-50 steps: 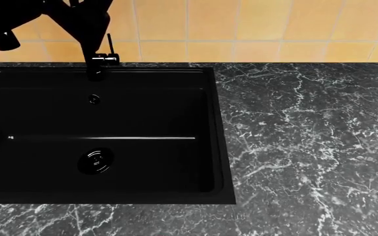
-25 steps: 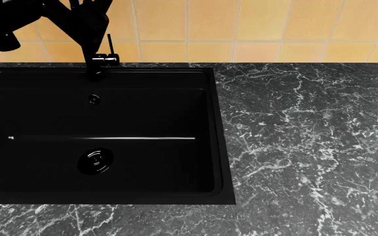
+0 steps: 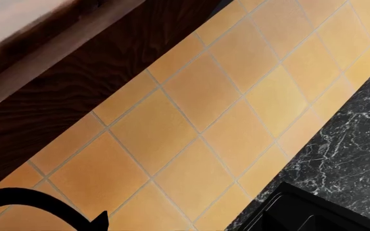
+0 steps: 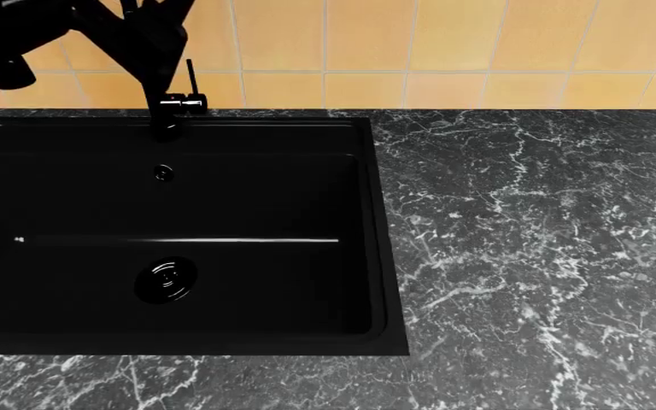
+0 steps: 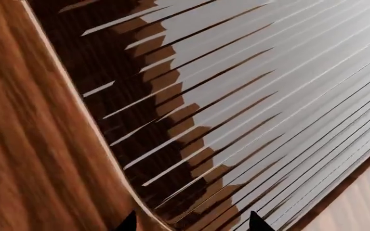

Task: Pick the lemon, grape from the counter and place them in the cabinet. Then close the cabinet.

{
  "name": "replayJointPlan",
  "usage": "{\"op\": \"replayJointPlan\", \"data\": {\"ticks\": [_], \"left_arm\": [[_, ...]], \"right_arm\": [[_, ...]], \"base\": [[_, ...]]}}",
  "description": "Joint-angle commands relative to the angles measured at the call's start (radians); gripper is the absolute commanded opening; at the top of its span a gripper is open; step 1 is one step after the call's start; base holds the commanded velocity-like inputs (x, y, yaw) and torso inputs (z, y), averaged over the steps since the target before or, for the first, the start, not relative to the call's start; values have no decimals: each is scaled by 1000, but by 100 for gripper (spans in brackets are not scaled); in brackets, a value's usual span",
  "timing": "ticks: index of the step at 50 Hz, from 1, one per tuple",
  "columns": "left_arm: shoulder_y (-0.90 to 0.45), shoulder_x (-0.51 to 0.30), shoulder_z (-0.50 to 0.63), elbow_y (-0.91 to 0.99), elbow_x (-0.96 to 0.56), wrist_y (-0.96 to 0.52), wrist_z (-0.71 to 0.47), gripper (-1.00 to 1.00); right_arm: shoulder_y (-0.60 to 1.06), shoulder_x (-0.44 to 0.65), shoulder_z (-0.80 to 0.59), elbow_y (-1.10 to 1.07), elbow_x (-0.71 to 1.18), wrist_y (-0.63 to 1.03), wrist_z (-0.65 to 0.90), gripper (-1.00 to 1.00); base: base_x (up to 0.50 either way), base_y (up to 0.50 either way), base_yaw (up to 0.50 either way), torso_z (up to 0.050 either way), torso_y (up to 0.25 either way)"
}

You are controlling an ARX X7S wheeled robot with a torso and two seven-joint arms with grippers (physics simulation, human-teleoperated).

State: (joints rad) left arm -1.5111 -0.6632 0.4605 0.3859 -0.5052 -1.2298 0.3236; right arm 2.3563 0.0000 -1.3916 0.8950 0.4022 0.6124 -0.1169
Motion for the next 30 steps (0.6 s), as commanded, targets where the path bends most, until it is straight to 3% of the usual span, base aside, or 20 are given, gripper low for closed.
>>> {"op": "replayJointPlan", "data": {"ticks": [1,13,19,30], "left_arm": [[0,-6,0,-4,0,5,0,100],[3,-12,0,-4,-3,7,-1,100],[-1,-12,4,-8,-2,10,0,100],[6,-15,3,-4,-6,12,-2,100]], "right_arm": [[-36,0,-131,55,325,27,-160,100],[-24,0,-132,60,326,2,-139,100],[-17,0,-131,58,324,67,-108,100],[-30,0,-131,50,278,175,-230,100]], "base": [[0,0,-2,0,0],[22,3,5,-1,0],[31,7,14,0,0],[5,0,-1,0,0]]}}
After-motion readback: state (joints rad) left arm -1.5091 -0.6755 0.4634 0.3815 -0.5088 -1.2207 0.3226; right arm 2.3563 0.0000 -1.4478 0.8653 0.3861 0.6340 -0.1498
